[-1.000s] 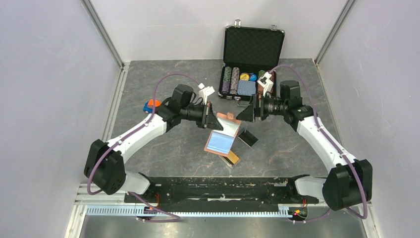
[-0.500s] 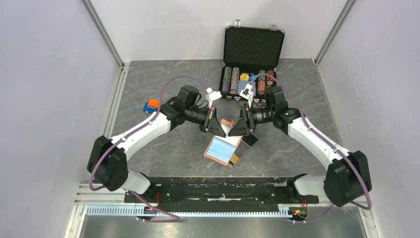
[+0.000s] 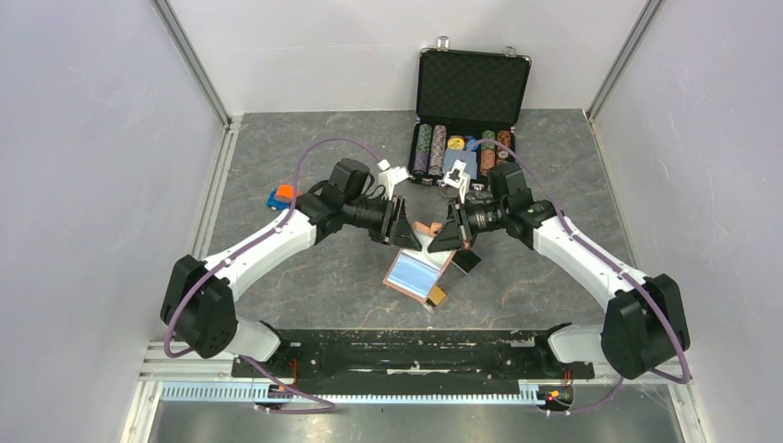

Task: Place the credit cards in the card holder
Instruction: Move the storage box to the center of the board.

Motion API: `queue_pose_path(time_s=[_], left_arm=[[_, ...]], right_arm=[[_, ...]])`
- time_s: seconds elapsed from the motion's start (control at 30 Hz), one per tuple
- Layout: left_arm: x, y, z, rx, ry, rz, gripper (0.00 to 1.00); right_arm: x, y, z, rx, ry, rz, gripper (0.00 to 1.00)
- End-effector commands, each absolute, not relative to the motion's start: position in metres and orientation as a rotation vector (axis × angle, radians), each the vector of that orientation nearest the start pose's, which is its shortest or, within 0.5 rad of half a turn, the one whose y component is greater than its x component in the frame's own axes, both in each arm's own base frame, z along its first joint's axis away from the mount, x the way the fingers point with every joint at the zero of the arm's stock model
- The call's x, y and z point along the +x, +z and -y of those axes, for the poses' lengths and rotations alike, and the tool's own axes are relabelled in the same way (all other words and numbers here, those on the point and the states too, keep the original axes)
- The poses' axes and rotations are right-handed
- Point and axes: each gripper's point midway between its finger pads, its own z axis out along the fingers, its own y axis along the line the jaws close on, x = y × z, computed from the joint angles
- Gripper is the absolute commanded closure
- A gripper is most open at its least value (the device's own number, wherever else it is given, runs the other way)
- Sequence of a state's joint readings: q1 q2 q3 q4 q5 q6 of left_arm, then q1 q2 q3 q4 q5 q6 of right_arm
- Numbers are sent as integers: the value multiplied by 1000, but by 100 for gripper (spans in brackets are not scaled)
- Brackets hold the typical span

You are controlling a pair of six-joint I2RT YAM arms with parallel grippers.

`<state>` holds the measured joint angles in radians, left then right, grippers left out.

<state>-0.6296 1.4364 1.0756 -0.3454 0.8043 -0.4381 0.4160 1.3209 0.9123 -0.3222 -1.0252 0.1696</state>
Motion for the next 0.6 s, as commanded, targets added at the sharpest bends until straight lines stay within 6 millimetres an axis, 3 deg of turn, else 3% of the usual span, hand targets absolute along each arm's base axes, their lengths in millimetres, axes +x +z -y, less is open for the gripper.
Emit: queue_pose_path(time_s=[0.0,0.1,0.3,0.57], left_arm=[[217,200,310,601,-1298,-2318,48],[222,186,303,519,-1223,-2367,47],[220,157,299,493,-1140,-2448,47],[214,121,321,670,-1025,-2559,46]], right_arm=[[238,196,-247,-740,1294,-2148,100],[259,196,-222,-603,1180,-2175,100],[293,218,-170,-376,927,-2136,100],[302,223,-147,-277,792,-2159,100]])
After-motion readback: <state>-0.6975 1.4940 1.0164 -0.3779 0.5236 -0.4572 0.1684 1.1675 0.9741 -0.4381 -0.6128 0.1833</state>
